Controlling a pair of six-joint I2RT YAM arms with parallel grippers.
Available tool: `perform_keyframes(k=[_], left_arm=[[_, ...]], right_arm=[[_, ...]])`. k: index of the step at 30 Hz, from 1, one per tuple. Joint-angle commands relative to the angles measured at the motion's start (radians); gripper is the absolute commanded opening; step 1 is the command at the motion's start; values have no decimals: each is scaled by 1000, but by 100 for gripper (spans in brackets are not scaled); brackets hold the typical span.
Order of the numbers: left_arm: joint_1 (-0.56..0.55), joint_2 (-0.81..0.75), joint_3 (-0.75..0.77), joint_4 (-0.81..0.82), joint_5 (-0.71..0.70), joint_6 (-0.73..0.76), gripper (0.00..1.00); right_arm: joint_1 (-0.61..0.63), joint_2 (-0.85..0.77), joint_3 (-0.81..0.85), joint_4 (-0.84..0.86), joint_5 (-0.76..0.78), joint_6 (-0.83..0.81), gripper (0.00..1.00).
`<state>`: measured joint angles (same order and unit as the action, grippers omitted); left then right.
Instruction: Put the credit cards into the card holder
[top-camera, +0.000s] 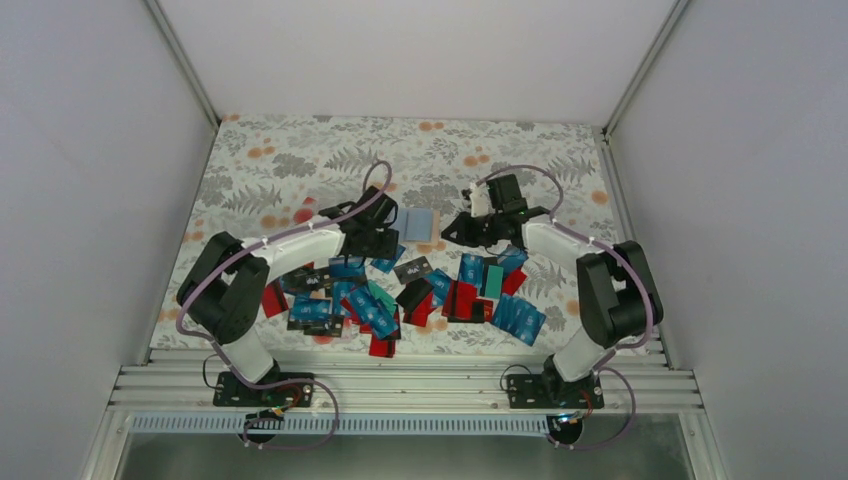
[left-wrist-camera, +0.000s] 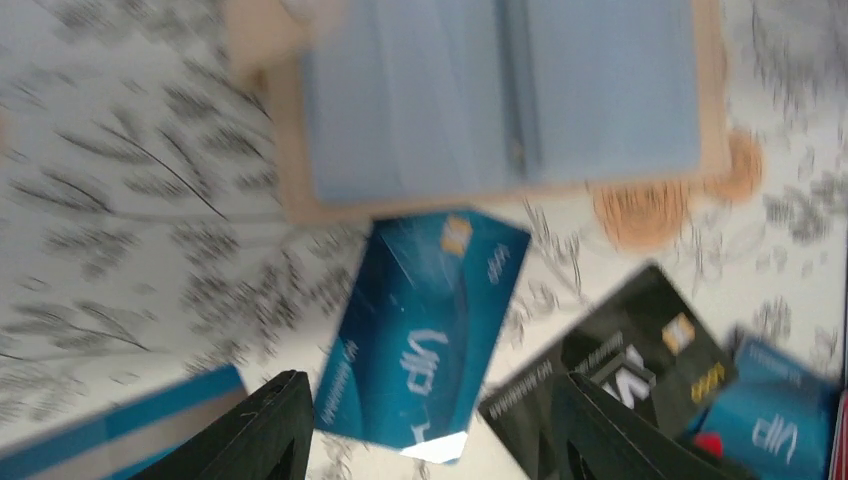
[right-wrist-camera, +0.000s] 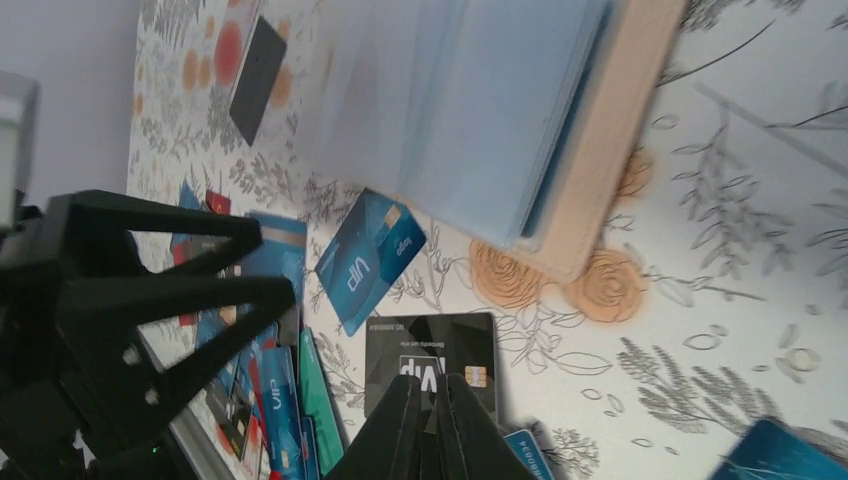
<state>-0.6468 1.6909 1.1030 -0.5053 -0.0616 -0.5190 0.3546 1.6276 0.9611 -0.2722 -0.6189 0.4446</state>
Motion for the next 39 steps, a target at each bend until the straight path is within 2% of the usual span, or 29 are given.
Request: perform_keyframes(k=[1,6,12,17,25,39], left_arm=[[-13,-21,-76,76,165,40,58],[-35,-18,-119,104,244,36,56],[-62,-54,-187,143,283,-49,61],[-62,-59,-243,190,311,-141,68],[-62,-45,-317,350,397,-256,69],[-62,3,-357,430,418,-325,69]], right_arm=[[46,66,-19,7,-56,-31,9],[81,136,20,-15,-90,-58,16],[96,215,75,-31,-98,-82,17],[106,260,87,-25,-95,-89,15],[109,291,64,-23,-66,-101,11],[118,287,0,5,-69,-92,9]])
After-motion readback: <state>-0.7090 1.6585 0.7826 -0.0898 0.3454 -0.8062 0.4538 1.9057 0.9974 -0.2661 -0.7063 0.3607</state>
